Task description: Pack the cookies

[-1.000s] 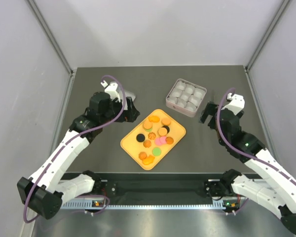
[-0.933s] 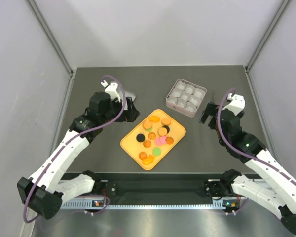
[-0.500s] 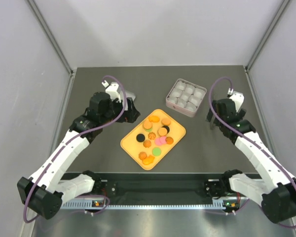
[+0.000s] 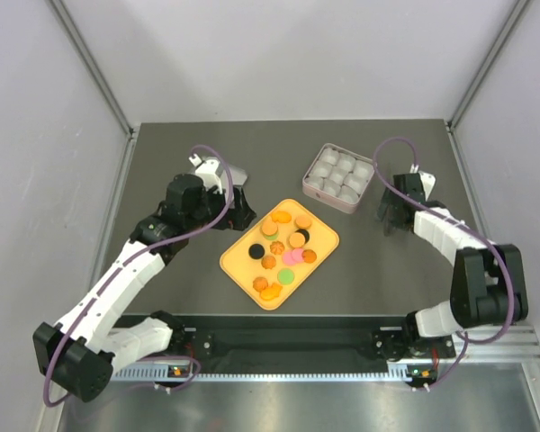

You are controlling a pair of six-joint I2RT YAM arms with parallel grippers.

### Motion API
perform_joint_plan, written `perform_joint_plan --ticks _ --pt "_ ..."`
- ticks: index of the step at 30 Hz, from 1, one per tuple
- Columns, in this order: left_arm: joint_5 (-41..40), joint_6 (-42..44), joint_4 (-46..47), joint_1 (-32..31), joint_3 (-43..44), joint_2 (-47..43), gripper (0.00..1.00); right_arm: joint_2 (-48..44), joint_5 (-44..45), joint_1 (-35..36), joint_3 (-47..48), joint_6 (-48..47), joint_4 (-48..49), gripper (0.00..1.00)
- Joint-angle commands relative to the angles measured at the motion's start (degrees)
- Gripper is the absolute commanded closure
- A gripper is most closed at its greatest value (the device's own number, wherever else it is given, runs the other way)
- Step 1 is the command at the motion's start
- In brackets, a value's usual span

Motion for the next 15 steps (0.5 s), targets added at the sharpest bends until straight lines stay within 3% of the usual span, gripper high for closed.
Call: perform_joint_plan --ticks 1,15 --pt "1.4 1.2 3.8 -0.2 -0.9 -1.9 0.01 5.3 -1.6 -2.7 4.8 -1.5 6.7 0.00" --pt "1.5 1.2 4.2 -0.1 -1.7 -2.5 0.01 16.8 -3.5 -3.6 11.4 -2.8 7.0 0.11"
